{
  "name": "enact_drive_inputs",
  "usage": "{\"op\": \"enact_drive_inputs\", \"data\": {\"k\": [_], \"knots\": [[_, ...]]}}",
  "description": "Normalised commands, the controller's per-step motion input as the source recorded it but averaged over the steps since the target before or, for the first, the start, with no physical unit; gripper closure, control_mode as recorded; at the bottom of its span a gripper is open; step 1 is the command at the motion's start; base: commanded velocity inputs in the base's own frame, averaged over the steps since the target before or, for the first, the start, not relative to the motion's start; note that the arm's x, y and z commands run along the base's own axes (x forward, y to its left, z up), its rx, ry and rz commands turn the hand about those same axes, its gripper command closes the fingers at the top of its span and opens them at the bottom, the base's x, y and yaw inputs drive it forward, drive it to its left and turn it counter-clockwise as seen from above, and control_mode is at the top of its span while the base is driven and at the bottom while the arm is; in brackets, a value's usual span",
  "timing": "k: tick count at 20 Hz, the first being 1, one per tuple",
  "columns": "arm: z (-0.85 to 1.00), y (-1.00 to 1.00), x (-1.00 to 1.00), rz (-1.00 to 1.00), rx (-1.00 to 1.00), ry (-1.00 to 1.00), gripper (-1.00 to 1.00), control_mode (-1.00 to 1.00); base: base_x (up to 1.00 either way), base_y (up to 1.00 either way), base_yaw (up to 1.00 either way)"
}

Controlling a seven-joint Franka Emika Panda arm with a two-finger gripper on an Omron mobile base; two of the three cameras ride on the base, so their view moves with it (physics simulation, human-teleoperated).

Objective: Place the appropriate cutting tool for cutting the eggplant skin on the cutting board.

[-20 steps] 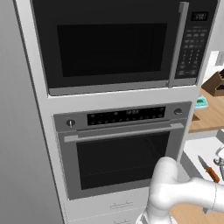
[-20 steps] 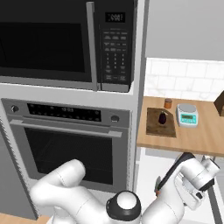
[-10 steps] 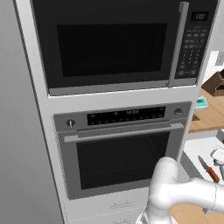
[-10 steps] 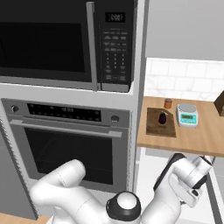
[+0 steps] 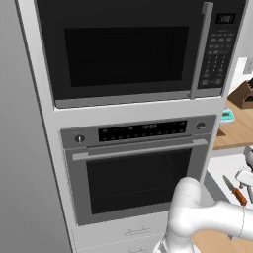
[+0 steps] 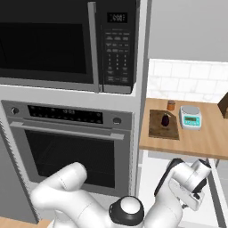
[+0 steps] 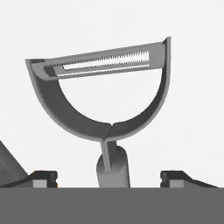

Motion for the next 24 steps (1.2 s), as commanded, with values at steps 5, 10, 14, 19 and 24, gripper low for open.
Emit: {"op": "enact_drive_inputs", "data": {"k": [5,10,14,19,24], "knots": [[-0.26,-0.09,-0.08,-0.01,-0.01,0.00,1.00,-1.00,0.00,0.00,0.00],[-0.18,-0.03,-0.10,-0.02,-0.01,0.00,1.00,-1.00,0.00,0.00,0.00],[-0.08,0.00,0.00,0.00,-0.02,0.00,1.00,-1.00,0.00,0.00,0.00],[0.11,-0.02,-0.03,0.00,0.00,0.00,1.00,-1.00,0.00,0.00,0.00],[0.79,-0.03,-0.36,0.00,0.00,0.00,1.00,-1.00,0.00,0.00,0.00]]}}
